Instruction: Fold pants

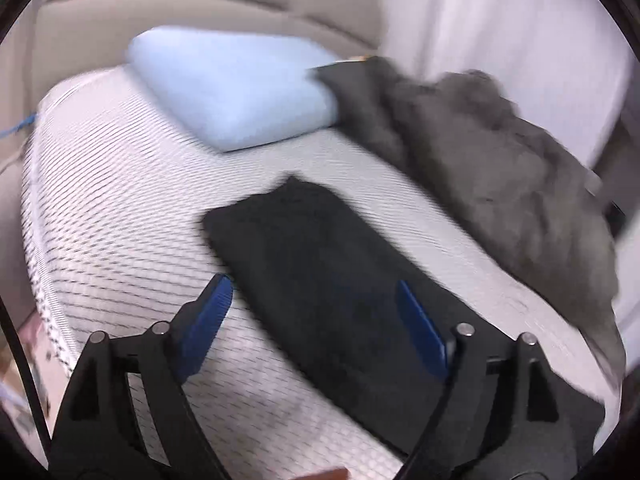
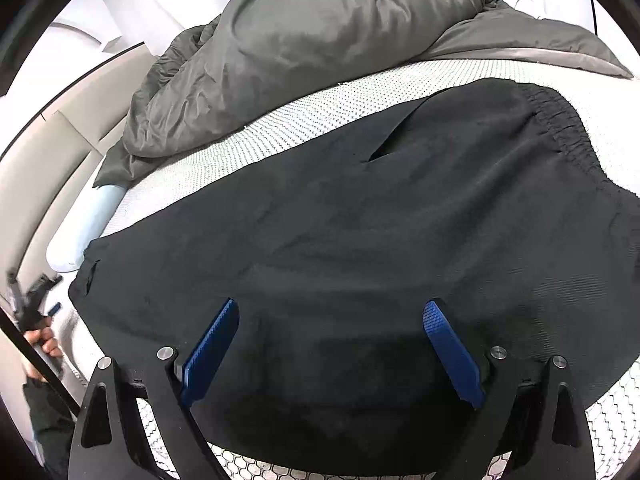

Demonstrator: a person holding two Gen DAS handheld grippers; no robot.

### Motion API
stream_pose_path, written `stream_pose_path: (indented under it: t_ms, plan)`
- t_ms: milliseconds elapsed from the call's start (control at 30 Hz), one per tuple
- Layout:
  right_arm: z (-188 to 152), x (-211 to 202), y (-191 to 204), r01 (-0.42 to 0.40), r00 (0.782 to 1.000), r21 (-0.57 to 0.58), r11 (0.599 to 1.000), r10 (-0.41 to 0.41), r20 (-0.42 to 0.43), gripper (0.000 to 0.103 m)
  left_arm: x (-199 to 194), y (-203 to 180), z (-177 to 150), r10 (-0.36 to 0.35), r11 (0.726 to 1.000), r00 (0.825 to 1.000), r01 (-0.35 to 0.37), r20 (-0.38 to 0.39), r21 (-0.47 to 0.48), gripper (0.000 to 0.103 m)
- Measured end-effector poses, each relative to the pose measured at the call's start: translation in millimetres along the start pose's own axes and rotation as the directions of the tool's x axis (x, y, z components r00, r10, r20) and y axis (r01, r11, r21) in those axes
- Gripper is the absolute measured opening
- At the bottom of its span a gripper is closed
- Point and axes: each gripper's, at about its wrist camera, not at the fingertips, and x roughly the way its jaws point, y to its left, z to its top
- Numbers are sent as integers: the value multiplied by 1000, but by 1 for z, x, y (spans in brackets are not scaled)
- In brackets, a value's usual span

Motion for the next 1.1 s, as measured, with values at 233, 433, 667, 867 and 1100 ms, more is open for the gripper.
stream_pose_path:
  t_ms: [233, 433, 667, 867, 1100]
  plan:
    - [1, -24, -10, 133, 985, -14, 991, -131, 114, 95, -1, -116, -62, -204, 929, 972, 231, -121, 288, 102]
    - [3, -34, -42, 200, 969, 72, 977, -208, 131, 95, -11, -188, -129, -341, 805, 884, 450, -319, 387, 102]
    - [4, -42, -54, 240, 958, 71, 968, -248, 146, 95, -26, -244, -195, -252, 635, 892, 444, -374, 632, 102]
    - [1, -73, -118, 120, 962, 342, 932, -194, 193, 95, -9, -238, -210, -203, 658, 883, 443, -423, 609, 102]
    - [4, -69, -136, 65, 971, 394, 917, -148, 186, 95, -12, -233, -214, -204, 650, 883, 445, -422, 616, 102]
